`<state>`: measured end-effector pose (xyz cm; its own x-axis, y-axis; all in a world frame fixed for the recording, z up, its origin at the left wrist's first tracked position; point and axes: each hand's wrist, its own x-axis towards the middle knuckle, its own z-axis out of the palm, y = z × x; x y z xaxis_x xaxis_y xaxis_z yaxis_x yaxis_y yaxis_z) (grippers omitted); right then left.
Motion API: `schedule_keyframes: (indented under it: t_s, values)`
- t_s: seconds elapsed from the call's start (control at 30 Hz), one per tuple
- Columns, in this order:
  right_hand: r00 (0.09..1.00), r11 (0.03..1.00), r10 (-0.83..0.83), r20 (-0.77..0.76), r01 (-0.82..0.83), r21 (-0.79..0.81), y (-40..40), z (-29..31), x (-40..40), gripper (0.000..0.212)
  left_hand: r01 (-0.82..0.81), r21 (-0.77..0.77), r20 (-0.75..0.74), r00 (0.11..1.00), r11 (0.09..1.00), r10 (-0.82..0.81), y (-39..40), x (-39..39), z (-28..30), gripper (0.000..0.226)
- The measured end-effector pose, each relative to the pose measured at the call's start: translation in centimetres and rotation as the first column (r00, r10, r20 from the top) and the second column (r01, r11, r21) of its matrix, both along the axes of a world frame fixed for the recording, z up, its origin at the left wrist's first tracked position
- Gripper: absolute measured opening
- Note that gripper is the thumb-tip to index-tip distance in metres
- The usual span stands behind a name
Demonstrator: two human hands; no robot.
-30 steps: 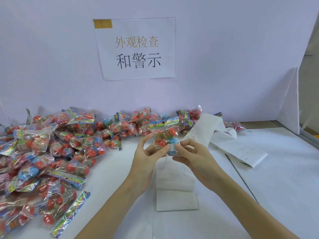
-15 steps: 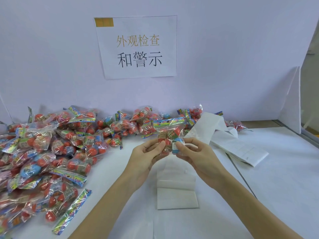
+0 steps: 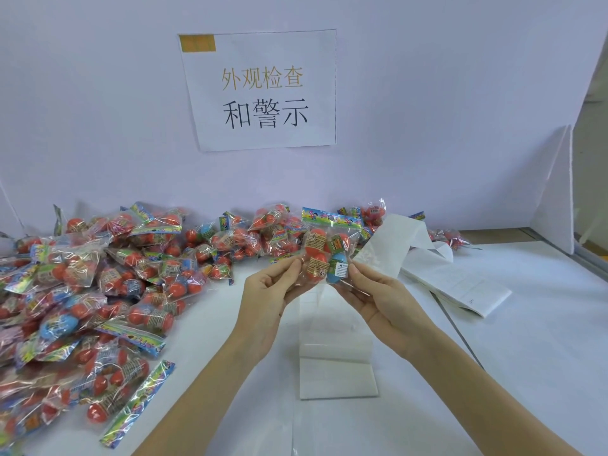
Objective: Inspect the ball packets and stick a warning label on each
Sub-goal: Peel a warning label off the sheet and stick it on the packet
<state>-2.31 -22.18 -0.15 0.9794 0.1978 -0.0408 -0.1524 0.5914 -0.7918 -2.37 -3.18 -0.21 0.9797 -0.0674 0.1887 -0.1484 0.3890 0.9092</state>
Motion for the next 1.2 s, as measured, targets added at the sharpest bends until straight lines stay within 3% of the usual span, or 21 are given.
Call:
schedule_keyframes:
  t_s: [0.17, 0.37, 0.67, 0.73, 0.83, 0.87, 0.97, 1.1, 1.2]
  values:
    - [0.999, 0.999, -0.029, -0.022, 0.028, -0.020, -0.3, 0.0, 0.0, 0.023, -0.018, 0.006, -0.026, 0.999, 1.000, 0.018, -0.2, -0.2, 0.2, 0.031]
    - [0.995, 0.995, -0.093, -0.047, 0.090, -0.046, -0.4, -0.2, 0.0, 0.020, -0.311, 0.323, 0.042, 0.948, 0.894, 0.314, -0.2, -0.3, -0.1, 0.003]
    - [0.993, 0.983, -0.120, -0.002, 0.118, -0.144, -0.4, -0.2, -0.1, 0.021, -0.271, 0.373, 0.076, 0.962, 0.887, 0.262, -0.1, -0.2, -0.3, 0.012]
    - [0.991, 0.960, -0.124, 0.059, 0.134, -0.246, -0.4, 0.0, -0.3, 0.020, -0.262, 0.349, 0.085, 0.965, 0.900, 0.248, -0.1, -0.3, 0.0, 0.019]
    - [0.973, 0.835, -0.087, 0.213, 0.188, -0.517, -0.1, 0.3, -0.6, 0.017, -0.193, 0.286, -0.002, 0.979, 0.939, 0.202, 0.0, -0.2, 0.5, 0.058]
    - [0.967, 0.798, -0.067, 0.245, 0.199, -0.569, 0.1, 0.4, -0.7, 0.016, -0.181, 0.282, -0.034, 0.979, 0.942, 0.199, 0.1, -0.2, 0.6, 0.062]
    - [0.958, 0.771, -0.111, 0.265, 0.251, -0.585, 0.3, 0.5, -0.9, 0.013, -0.140, 0.249, -0.074, 0.984, 0.958, 0.163, 0.4, -0.3, 0.6, 0.043]
    - [0.943, 0.763, -0.196, 0.268, 0.319, -0.562, 0.1, 0.5, -0.8, 0.016, -0.123, 0.027, -0.246, 0.961, 0.992, 0.126, 0.6, -0.2, 0.6, 0.033]
    - [0.958, 0.791, -0.150, 0.244, 0.265, -0.552, 0.3, 0.5, -0.7, 0.023, -0.178, 0.022, -0.279, 0.944, 0.984, 0.177, 0.6, 0.0, 0.4, 0.023]
